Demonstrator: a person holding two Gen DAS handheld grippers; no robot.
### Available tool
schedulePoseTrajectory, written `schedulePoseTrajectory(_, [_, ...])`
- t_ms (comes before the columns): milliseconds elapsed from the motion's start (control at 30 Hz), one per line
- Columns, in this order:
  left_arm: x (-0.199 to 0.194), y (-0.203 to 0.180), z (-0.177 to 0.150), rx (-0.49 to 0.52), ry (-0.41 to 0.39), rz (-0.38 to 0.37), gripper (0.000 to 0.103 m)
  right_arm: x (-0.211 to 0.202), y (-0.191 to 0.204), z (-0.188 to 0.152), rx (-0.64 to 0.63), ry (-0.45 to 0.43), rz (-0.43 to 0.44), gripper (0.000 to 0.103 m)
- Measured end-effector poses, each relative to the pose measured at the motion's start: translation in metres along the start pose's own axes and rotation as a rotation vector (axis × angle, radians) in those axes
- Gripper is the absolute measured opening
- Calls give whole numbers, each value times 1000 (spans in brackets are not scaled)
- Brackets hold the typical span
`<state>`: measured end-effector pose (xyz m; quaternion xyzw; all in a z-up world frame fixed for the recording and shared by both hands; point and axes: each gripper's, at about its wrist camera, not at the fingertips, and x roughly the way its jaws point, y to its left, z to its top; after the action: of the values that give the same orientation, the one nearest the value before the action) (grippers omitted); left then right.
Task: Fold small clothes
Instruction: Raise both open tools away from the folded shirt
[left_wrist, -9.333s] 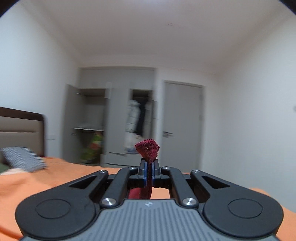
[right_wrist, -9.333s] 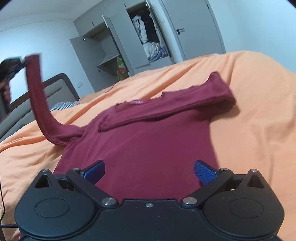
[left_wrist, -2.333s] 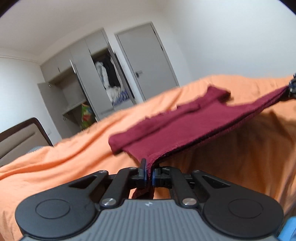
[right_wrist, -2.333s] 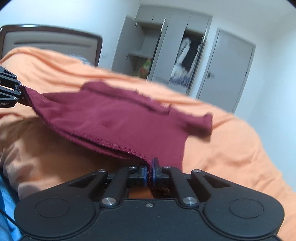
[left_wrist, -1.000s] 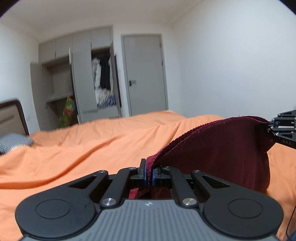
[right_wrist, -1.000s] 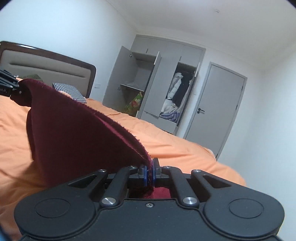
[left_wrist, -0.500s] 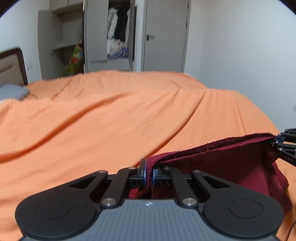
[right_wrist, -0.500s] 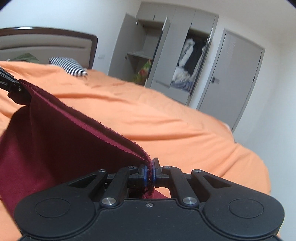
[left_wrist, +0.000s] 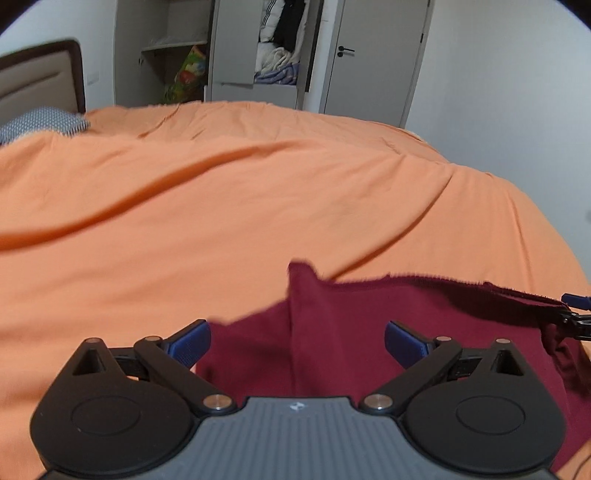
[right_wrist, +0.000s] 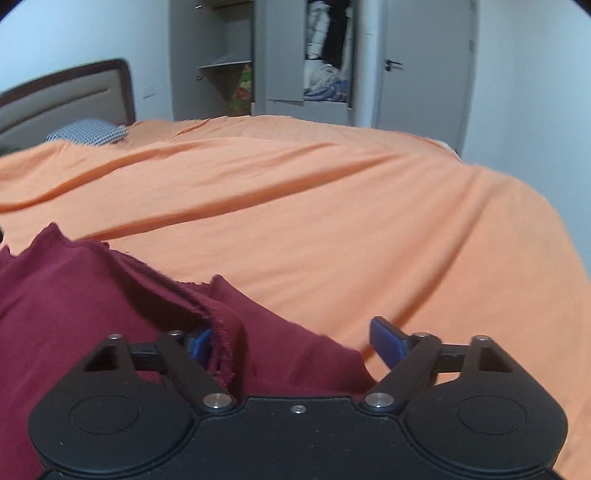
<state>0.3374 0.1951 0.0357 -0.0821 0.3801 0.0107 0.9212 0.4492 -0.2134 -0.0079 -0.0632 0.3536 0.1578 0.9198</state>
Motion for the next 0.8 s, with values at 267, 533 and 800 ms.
schedulePoseTrajectory(267, [-29,18,-62,-22,34,-36,102,-38,-16,-24,87,-75,59,102])
schedulePoseTrajectory(533, [-30,7,-67,-7,33,-41,96,-46,-58,-5,416,-91,128,102])
schedulePoseTrajectory(800, [-32,6,-67,-7,14,-36,53,-65,-71,-5,546,-108,124,102])
